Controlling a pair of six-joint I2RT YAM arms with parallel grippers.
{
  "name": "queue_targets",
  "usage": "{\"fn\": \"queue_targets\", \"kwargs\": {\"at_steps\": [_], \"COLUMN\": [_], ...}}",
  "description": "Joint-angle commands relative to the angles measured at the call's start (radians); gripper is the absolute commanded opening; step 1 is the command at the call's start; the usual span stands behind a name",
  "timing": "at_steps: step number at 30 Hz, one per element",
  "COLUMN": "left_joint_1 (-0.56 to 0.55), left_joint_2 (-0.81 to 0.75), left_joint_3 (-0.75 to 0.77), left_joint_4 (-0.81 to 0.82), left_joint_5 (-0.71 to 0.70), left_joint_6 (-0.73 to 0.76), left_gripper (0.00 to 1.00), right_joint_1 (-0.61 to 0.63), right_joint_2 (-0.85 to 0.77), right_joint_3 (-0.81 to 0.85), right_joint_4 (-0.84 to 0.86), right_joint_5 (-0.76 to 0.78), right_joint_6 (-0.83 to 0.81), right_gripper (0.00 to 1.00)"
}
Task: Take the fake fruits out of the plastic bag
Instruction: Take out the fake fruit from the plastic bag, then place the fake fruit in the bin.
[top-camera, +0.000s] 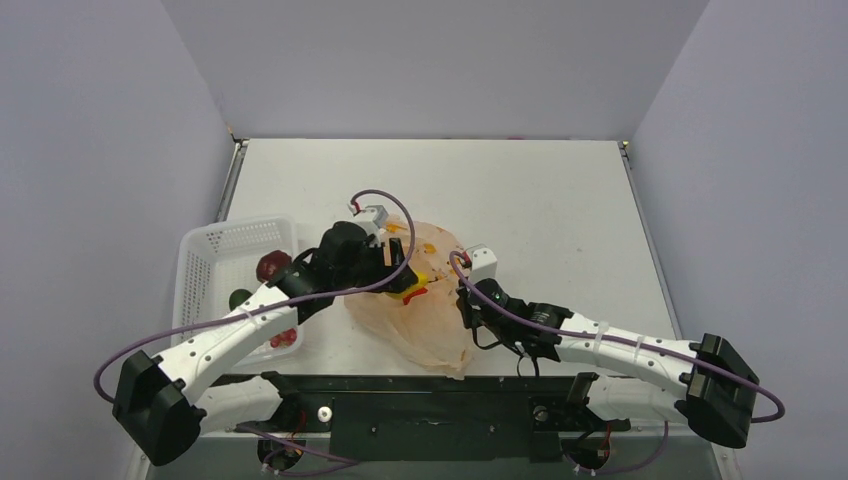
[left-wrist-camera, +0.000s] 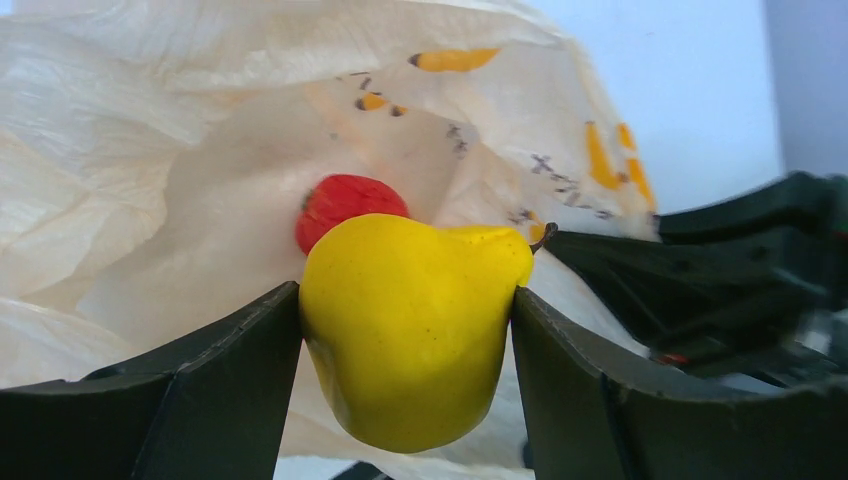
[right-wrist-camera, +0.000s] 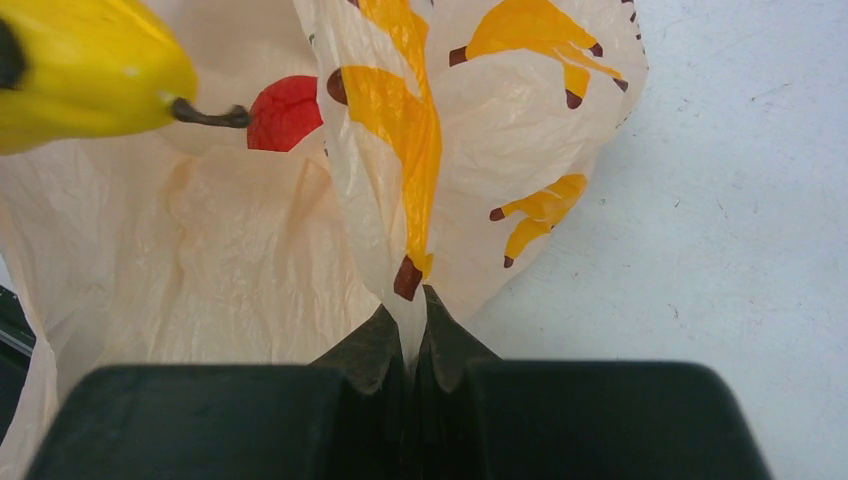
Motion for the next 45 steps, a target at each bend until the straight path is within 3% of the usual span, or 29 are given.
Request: {"fn": "queue_targets", "kwargs": {"at_steps": [1, 4, 12, 16, 20, 26, 30, 39, 42, 45], "left_joint_1": [0.097, 0.218, 0.426, 0.522, 0.604, 0.641, 0.642, 0.709, 0.83, 0.875], "left_joint_2": [-0.078, -0.098, -0.189, -0.258, -0.342, -0.4, -0.414, -0.322, -0.287, -0.248], "left_joint_3": [-0.045, -0.117, -0.152, -0.08, -0.006, 0.075, 0.07, -0.021, -0.036, -0.03], "left_joint_4": [0.08, 0.138, 0.038, -0.212, -0.359, -0.429, -0.4, -0.194, -0.137, -0.101], "left_joint_5": [0.197, 0.365, 0.562, 0.444, 0.219, -0.068, -0.338, -0.398, -0.353, -0.356], "left_joint_6": [-0.118, -0.182, -0.08, 0.052, 0.102, 0.126, 0.111, 0.027, -0.01, -0.058], "left_gripper": [0.0, 0.0, 0.0, 0.0, 0.0, 0.0, 0.0, 0.0, 0.0, 0.01], "right_joint_1": [-0.002, -0.002, -0.01, -0.015, -0.014, -0.022, -0.028, -0.037, -0.038, -0.038], "right_joint_2": [0.02, 0.022, 0.011, 0.041, 0.072, 0.07, 0.061, 0.052, 0.046, 0.032], "right_joint_3": [0.033, 0.039, 0.029, 0.042, 0.058, 0.054, 0.049, 0.046, 0.045, 0.04], "right_joint_4": [0.052, 0.042, 0.028, 0.035, 0.037, 0.035, 0.032, 0.029, 0.026, 0.024], "right_joint_5": [-0.003, -0.002, 0.02, 0.01, -0.012, -0.009, -0.006, -0.007, -0.007, -0.001], "right_joint_6": [-0.005, -0.012, -0.007, -0.008, -0.016, -0.028, -0.028, -0.036, -0.038, -0.036], "right_gripper": [0.0, 0.0, 0.0, 0.0, 0.0, 0.0, 0.0, 0.0, 0.0, 0.0]}}
